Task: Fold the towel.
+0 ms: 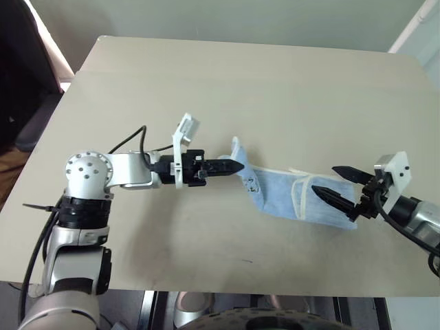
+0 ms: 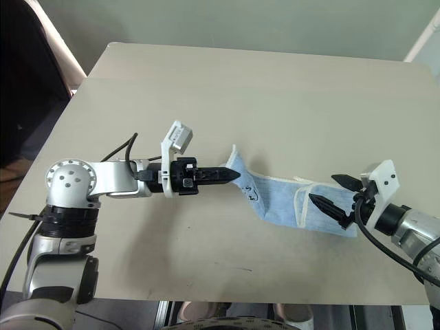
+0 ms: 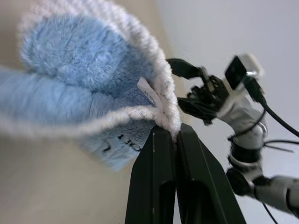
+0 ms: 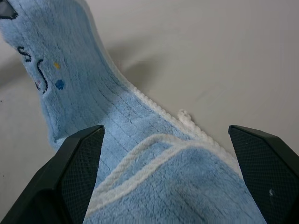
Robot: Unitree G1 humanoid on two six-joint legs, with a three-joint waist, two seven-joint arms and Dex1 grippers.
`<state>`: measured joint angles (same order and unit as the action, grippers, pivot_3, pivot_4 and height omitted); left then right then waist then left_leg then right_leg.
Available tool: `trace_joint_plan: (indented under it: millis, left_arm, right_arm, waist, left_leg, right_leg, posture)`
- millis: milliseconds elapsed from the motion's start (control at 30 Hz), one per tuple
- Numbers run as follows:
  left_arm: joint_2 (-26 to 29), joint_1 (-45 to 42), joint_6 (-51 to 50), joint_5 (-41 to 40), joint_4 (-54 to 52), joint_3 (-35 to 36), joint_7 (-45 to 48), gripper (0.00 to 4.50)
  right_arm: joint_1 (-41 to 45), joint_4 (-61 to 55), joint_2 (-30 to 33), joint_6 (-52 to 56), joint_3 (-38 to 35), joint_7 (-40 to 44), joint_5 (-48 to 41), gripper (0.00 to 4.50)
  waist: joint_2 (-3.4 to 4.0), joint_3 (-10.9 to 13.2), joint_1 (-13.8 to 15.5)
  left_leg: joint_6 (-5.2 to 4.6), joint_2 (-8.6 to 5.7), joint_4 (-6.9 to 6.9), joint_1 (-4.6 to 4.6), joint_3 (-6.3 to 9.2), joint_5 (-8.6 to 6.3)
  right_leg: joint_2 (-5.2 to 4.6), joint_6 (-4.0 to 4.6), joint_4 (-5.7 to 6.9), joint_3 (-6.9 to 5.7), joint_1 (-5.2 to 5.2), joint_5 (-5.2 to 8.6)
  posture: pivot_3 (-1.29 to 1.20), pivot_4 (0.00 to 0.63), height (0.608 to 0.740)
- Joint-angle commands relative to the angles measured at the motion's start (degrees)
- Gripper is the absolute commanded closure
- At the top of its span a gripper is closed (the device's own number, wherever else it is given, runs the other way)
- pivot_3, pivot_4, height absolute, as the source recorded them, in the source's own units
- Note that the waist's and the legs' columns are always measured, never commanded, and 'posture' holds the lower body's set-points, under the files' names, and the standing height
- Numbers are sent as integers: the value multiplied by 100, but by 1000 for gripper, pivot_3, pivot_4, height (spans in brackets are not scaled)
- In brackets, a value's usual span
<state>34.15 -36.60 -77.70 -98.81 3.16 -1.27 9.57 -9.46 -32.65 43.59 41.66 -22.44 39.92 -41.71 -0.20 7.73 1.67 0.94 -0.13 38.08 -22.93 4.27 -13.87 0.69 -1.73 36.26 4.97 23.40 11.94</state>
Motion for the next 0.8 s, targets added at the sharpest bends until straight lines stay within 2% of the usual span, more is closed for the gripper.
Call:
trace_joint_plan:
  millis: [33,267,367,467,533,800]
  left_arm:
    - [-151,-241,-139,290,-127,-112,496,4487]
    - [-975,-725,-321,1458,146,-764,1526,4487]
    - [-1193,-829,-347,1831,273,-793,1777,4487]
    - [-1874,-1077,-61,2606,625,-1281,2139,4487]
    - [-2336,-1261,156,3096,938,-1529,2363,4487]
    - [-3656,-1752,863,4586,2382,-1797,3030,4487]
  right_arm:
    - [-110,-291,42,43,-348,-97,-144,0]
    - [-600,-513,33,181,-1051,-209,-320,0]
    - [-677,-563,33,204,-1153,-231,-369,0]
    - [-878,-619,0,241,-1480,-309,-392,0]
    - [-1040,-678,-35,260,-1682,-344,-440,0]
    - [-1476,-824,-259,196,-2244,-555,-516,0]
  waist:
    - [-3,2,-11]
    - [-11,7,26]
    - [-15,9,27]
    - [-16,10,37]
    - [-17,11,106]
    - [-25,15,112]
  left_leg:
    - [0,1,0,0,0,0]
    - [-11,-1,5,0,1,-1]
    - [-17,-1,10,1,-1,-3]
    - [-19,-1,11,2,-2,-3]
    - [-27,-2,15,2,0,-2]
    - [-47,-4,26,2,-14,-12]
  right_leg:
    - [0,-1,0,1,0,0]
    - [-5,-37,-12,0,-12,-9]
    - [-6,-56,-20,3,-17,0]
    - [-6,-115,-20,3,-20,4]
    - [-12,-125,-24,1,-28,0]
    - [-19,-159,-30,12,-34,0]
  posture:
    - [0,150,740]
    - [0,150,740]
    - [0,150,740]
    - [0,150,740]
    - [0,150,740]
    - [0,150,740]
